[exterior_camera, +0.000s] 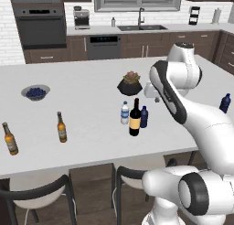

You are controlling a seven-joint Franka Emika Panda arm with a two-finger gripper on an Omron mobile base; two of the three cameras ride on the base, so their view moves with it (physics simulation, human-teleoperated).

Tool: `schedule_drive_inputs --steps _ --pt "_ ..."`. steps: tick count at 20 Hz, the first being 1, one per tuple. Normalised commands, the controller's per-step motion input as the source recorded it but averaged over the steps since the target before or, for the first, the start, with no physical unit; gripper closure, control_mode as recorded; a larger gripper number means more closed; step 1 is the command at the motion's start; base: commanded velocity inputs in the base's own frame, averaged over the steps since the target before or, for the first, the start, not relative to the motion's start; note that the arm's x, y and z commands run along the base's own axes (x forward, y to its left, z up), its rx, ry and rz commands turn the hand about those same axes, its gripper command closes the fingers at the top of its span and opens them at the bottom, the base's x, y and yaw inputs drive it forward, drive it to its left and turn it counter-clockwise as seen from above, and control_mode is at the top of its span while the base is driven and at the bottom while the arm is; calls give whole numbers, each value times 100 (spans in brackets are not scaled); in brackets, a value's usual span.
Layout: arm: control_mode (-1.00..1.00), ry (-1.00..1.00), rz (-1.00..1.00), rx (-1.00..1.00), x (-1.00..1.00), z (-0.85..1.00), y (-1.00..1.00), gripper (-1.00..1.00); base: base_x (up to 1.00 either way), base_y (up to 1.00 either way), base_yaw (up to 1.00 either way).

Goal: Move the plastic bottles in the middle to the plastics group, and the glass bottles in the middle to the glass group.

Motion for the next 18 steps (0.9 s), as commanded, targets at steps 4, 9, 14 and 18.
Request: schedule_drive_inputs --steps 4,9,14,18 --pt "-100 2 -7 1 -4 -13 9 -100 0 0 0" --pt "-100 0 0 -8 14 -43 89 -100 0 0 0" --pt "-100 -14 -1 -2 44 -49 57 -100 0 0 0" --pt "-100 -23 -10 0 40 -40 -6 -100 0 0 0"
